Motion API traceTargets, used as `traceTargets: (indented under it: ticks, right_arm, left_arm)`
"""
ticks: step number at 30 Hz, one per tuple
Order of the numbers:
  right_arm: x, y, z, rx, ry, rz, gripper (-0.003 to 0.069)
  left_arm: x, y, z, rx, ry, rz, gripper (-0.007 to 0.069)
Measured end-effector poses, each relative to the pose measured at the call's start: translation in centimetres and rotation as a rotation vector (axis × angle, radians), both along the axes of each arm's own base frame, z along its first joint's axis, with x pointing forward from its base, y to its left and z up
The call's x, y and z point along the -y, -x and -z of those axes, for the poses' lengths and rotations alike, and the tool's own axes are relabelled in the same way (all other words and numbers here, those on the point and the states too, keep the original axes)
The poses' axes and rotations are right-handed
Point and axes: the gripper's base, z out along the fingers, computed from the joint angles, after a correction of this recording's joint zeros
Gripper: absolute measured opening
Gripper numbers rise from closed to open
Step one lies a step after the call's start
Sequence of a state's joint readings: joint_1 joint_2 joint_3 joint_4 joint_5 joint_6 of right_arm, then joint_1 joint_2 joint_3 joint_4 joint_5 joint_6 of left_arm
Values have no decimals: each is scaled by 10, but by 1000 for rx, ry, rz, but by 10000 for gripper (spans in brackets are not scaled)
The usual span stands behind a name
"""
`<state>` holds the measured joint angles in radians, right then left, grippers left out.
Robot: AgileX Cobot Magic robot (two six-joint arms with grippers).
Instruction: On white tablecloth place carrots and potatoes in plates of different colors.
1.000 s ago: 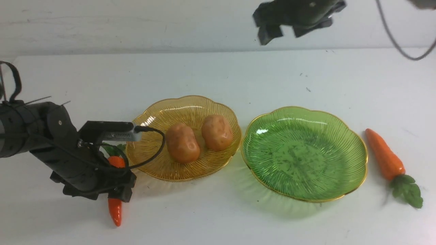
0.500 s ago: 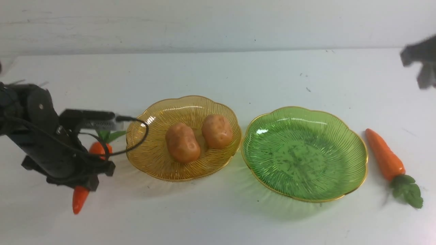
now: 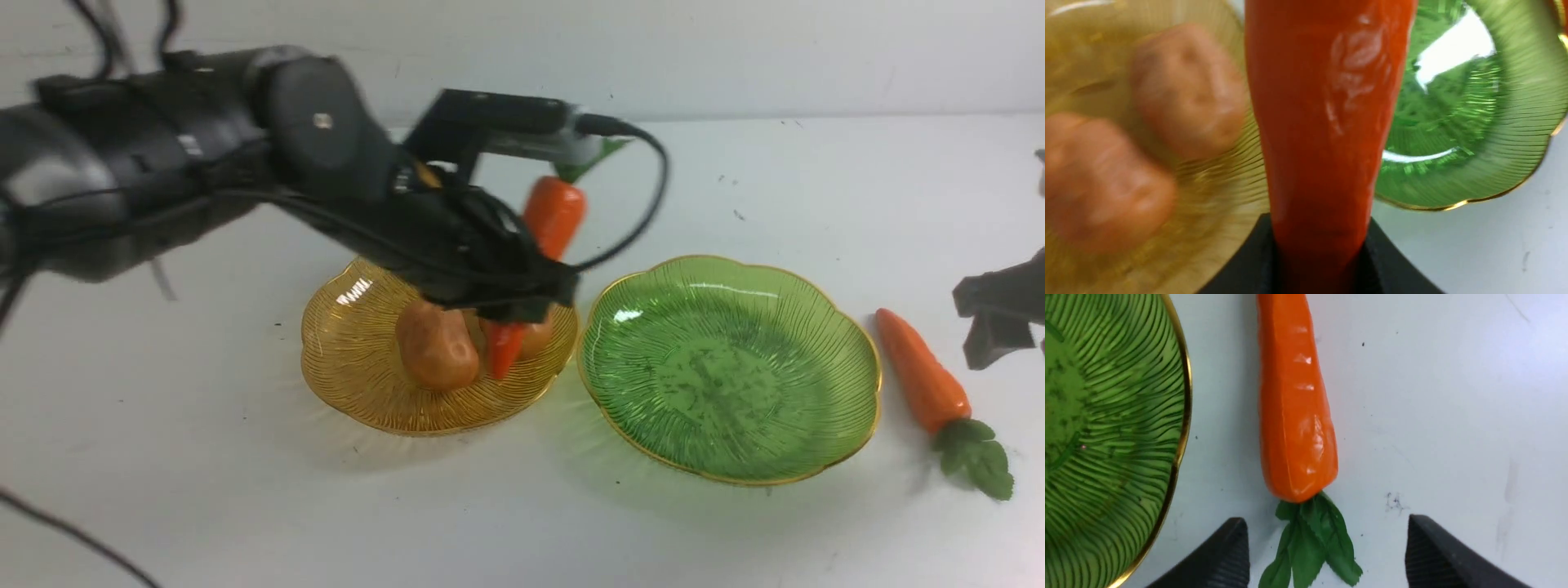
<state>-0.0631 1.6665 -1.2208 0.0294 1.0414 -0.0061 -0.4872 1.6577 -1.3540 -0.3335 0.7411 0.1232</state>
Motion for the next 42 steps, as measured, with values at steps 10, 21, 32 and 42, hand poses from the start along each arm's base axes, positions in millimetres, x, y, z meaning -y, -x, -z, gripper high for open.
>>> traceTargets:
  ticks: [10,21,32,42]
  right_arm:
    - [-4,-31,70,-65,-77,27,528]
    - [-4,-37,91,-86,-74,4,347]
    - [-55,-36,-20,176,-242,-33,349]
    - [-109,-46,27,57,-284,-117,398]
  left_arm:
    - [108,-39,56,-31,-18,153,181]
    - [129,-66,100,-69,-42,138,382]
    - [82,-67,33,-151,-124,135,347]
    - [-3,-7,-79,-21,-204,75,-3]
